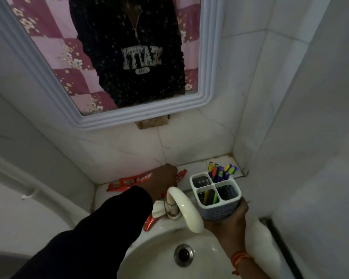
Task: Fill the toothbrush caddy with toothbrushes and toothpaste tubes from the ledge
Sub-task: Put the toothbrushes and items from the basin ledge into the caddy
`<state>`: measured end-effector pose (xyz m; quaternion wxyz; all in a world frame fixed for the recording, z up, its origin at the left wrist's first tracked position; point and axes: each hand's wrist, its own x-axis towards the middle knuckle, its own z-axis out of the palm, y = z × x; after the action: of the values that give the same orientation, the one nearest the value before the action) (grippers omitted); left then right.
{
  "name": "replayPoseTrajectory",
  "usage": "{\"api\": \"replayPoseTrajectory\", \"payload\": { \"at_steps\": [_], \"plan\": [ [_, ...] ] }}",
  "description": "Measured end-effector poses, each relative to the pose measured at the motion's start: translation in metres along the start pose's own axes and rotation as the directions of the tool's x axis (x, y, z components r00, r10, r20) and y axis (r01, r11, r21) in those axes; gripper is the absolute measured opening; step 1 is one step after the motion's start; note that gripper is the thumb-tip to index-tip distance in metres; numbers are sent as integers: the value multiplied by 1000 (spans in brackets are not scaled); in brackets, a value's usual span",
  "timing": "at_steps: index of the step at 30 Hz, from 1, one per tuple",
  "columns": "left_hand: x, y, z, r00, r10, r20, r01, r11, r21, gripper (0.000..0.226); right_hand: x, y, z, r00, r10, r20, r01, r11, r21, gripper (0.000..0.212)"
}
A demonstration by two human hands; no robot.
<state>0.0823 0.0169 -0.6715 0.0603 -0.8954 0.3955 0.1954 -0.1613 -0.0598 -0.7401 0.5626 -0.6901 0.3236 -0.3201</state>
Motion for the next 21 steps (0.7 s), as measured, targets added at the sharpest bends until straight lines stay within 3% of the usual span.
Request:
{"api": "replayPoseTrajectory", "payload": {
  "at_steps": [6, 12, 21],
  "plan": [
    [-23, 24, -61, 995, 58, -75, -68, 988, -140, 35, 3, 8, -15, 991, 68, 117, -75, 996, 54, 134],
    [-96, 74, -147, 926, 103, -363, -163, 977, -140, 38, 12, 7, -25, 980, 31, 197, -35, 999, 19, 131],
    [-105, 162, -114, 981, 153, -120, -168, 978, -123, 30, 18, 13, -39, 951, -25, 309, 3, 997, 72, 127]
  ]
}}
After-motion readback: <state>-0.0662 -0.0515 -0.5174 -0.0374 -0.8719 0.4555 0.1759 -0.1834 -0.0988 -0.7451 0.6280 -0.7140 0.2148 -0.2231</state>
